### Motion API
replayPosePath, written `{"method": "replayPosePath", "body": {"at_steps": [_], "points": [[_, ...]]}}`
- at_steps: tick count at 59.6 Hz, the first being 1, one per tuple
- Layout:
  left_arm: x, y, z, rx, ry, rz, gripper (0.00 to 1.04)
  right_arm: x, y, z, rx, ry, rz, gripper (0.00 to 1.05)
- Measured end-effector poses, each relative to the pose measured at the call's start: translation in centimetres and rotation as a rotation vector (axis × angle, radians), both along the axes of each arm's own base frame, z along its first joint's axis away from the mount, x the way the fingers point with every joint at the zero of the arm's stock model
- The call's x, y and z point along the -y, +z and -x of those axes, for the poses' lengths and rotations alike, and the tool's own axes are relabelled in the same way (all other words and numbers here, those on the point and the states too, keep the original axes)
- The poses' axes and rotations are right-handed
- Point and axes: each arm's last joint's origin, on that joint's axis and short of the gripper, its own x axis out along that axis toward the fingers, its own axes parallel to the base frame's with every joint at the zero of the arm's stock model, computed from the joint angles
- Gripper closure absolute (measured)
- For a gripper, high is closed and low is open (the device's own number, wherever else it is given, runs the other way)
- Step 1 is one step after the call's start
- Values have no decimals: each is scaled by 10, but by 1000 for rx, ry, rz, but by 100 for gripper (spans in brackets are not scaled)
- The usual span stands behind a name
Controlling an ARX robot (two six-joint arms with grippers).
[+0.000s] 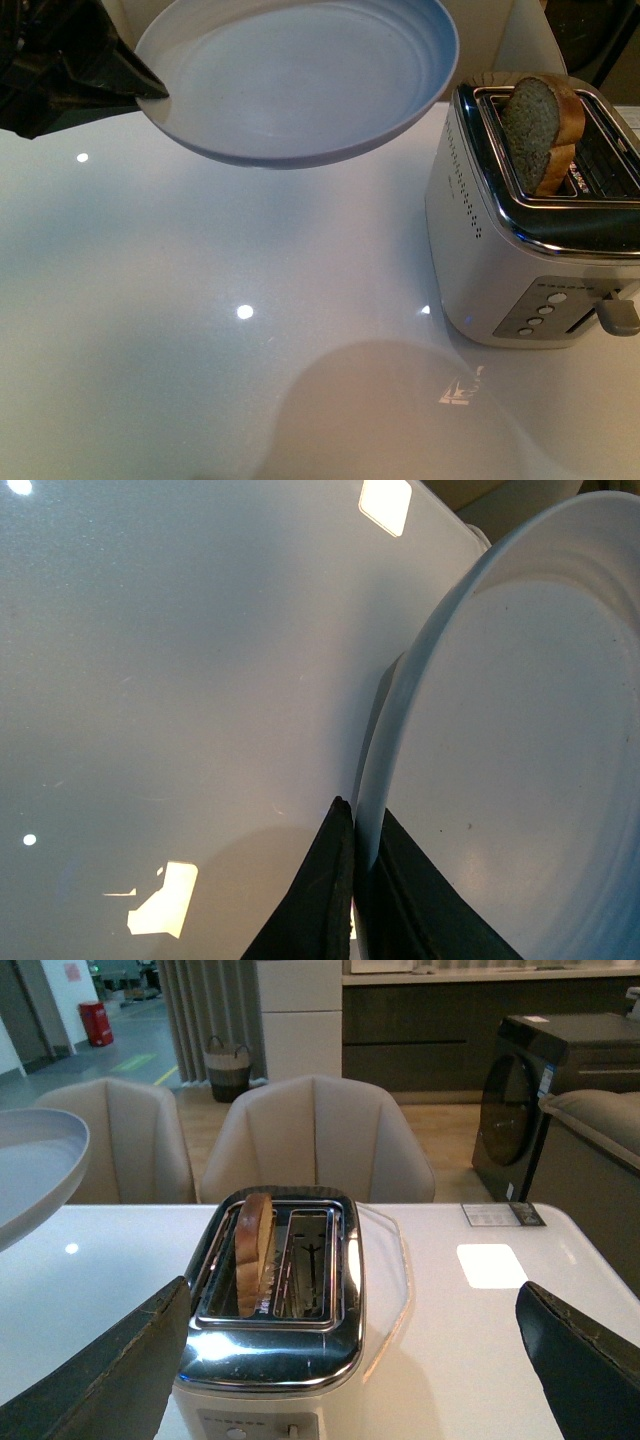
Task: Left arm holds plate, right arm toasts bread
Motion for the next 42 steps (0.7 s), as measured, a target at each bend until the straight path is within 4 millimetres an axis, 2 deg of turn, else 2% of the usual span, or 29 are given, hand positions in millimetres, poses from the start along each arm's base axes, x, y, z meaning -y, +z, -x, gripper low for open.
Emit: {"method": "replayPosePath", "body": {"at_steps": [15,28,42], "points": [[-34,-12,-7,19,18,-17,102,0,0,0,0,0,0,9],[-84,-49,-19,-6,64,-55,102,0,0,0,1,0,0,9],[-121,-93,-25,-55,58,-93,102,0,0,0,1,0,0,9]]}}
